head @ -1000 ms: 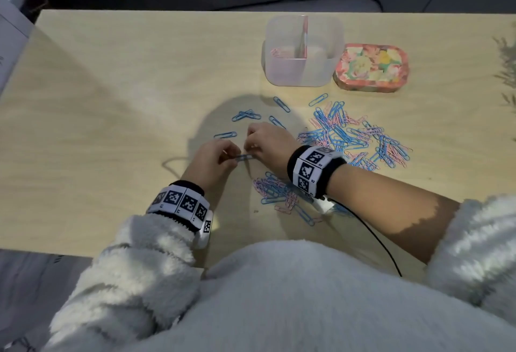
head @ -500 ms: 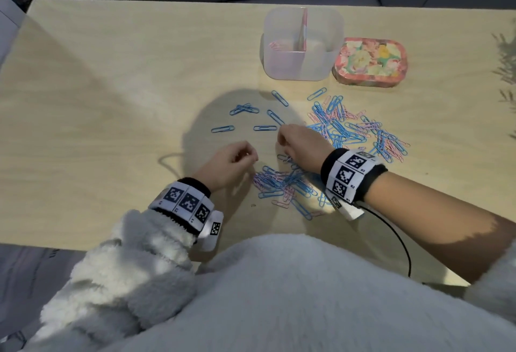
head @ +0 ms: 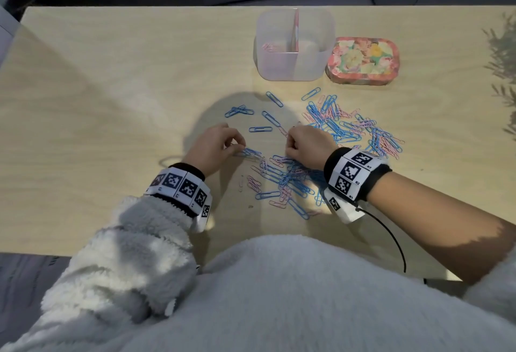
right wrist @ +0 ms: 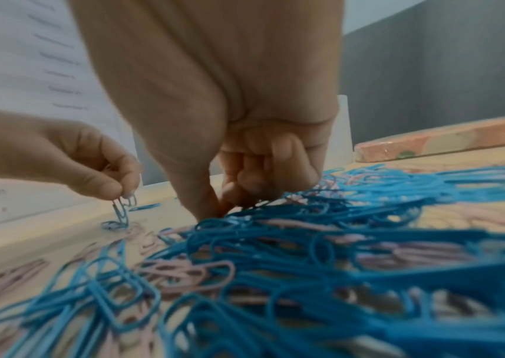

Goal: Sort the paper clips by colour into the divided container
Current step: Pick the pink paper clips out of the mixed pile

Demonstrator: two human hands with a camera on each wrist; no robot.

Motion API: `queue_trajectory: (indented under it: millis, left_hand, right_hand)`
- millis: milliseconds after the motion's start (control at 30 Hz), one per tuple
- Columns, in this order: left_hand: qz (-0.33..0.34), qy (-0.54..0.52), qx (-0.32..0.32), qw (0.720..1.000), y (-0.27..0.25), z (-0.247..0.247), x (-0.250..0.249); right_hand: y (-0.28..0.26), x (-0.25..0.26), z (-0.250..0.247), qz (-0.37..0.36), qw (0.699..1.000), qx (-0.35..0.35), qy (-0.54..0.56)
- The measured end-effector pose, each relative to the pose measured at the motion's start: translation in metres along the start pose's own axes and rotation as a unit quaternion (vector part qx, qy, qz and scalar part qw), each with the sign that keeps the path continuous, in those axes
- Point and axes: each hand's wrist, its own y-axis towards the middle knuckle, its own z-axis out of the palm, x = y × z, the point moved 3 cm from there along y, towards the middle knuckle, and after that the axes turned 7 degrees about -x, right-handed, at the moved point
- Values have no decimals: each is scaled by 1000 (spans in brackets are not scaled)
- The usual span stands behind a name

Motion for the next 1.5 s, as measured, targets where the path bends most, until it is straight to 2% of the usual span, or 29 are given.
queue_trajectory:
  millis: [100,167,267,333,400,467,533,633,733,833,900,967,1000,1067,1133,1167,1200,1233,1267,1333,1367,1433,1500]
  left_hand:
    - [-19,22,-33,999,0,-4,6]
    - [-16,21,-39,999,-4,-2,4]
    - [11,17,3,1000,-11,10,-4]
    - [18,23,31,999,-15,19,-9]
    - [19,35,45,998,-15,27,-14]
    - [26,45,52,997,-16,31,-17]
    - [28,52,53,997,-15,32,-19]
    - [22,53,55,997,-17,32,-14]
    - [15,34,54,998,-22,29,-6]
    - [-3,-10,37,999,-26,21,1]
    - [-61,-121,25,990,-30,16,7]
    - [-100,-212,32,972,-35,15,12]
    - [-110,-219,43,968,-36,15,14]
    - [-134,-245,60,958,-36,17,17]
    - [-191,-308,76,929,-35,19,16]
    - [-207,-325,83,919,-35,19,15]
    - [-206,-330,91,917,-35,18,14]
    - [-191,-327,104,920,-36,18,14]
    - [-166,-321,119,925,-37,18,15]
    - [-102,-258,137,951,-39,16,17]
    - [-68,-197,138,968,-39,16,20]
    - [-7,-83,128,988,-36,16,20]
    - [31,-47,118,991,-34,17,17]
  right_hand:
    - [-2,0,-2,-4,1000,-4,4]
    - [-4,-1,-7,-22,998,-59,23]
    - [-7,-2,-12,-42,978,-101,176]
    - [-6,-2,-11,-6,954,-78,289]
    - [-4,3,-4,47,938,-15,344]
    - [-2,14,3,35,958,25,283]
    - [0,27,7,-13,985,15,169]
    - [4,37,18,-35,994,12,105]
    - [6,41,24,-23,996,30,83]
    - [7,36,16,-16,988,17,150]
    - [7,24,4,1,968,3,252]
    - [4,9,-6,31,926,15,376]
    - [3,2,-10,48,904,30,424]
    - [1,-9,-13,92,875,60,472]
    - [2,-16,-12,154,850,75,498]
    - [2,-17,-11,189,828,82,521]
    - [1,-15,-11,209,812,87,537]
    - [0,-14,-10,202,818,84,532]
    - [-1,-12,-9,171,848,74,496]
    - [-1,-5,-6,47,941,33,334]
    - [-1,-1,-3,-6,966,22,257]
    - [-2,4,4,-52,988,17,142]
    - [-2,7,9,-61,996,7,65]
